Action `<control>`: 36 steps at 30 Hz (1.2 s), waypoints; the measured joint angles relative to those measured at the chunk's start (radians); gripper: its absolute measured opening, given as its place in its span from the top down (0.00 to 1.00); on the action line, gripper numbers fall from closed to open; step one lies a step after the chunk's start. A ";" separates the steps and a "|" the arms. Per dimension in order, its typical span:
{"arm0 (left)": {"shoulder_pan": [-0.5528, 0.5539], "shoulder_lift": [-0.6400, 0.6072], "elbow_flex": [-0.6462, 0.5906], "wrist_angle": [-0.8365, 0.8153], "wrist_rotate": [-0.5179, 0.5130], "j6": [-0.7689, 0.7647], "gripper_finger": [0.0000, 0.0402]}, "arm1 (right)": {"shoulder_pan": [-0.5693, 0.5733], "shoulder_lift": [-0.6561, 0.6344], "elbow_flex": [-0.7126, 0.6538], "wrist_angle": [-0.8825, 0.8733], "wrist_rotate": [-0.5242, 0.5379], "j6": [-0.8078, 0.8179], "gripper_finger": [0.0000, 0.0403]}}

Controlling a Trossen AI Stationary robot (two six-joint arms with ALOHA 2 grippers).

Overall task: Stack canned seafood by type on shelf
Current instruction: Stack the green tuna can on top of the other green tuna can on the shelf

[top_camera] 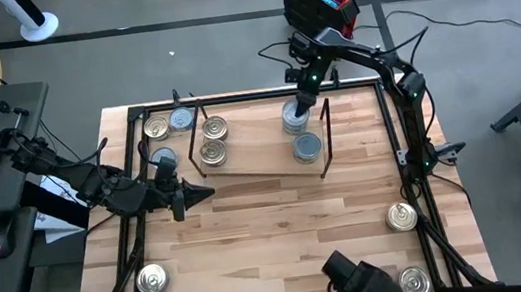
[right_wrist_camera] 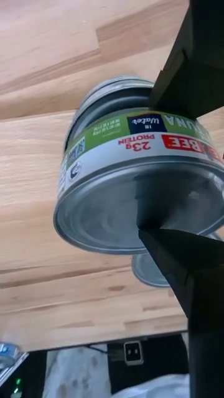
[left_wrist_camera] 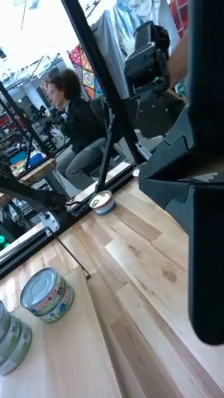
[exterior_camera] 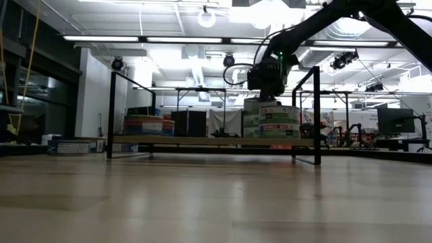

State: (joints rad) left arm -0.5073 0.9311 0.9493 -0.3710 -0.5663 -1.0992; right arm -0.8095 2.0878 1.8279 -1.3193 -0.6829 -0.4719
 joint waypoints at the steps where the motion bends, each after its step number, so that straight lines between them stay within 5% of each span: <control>1: 0.000 0.000 0.000 0.000 0.000 0.000 1.00 | 0.006 -0.001 0.002 0.002 0.008 0.000 0.36; 16: 0.000 0.000 0.000 -0.003 0.019 0.001 1.00 | 0.036 0.001 0.094 -0.033 0.141 0.021 0.36; 25: 0.000 0.000 0.000 -0.004 0.019 0.001 1.00 | 0.074 0.001 0.094 -0.026 0.096 0.024 0.36; 36: 0.000 0.000 0.000 -0.016 0.060 0.003 1.00 | 0.086 -0.001 0.094 -0.027 0.166 0.133 0.36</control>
State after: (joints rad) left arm -0.5076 0.9312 0.9493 -0.3871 -0.5060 -1.0958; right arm -0.7235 2.0872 1.9221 -1.3464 -0.5166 -0.3389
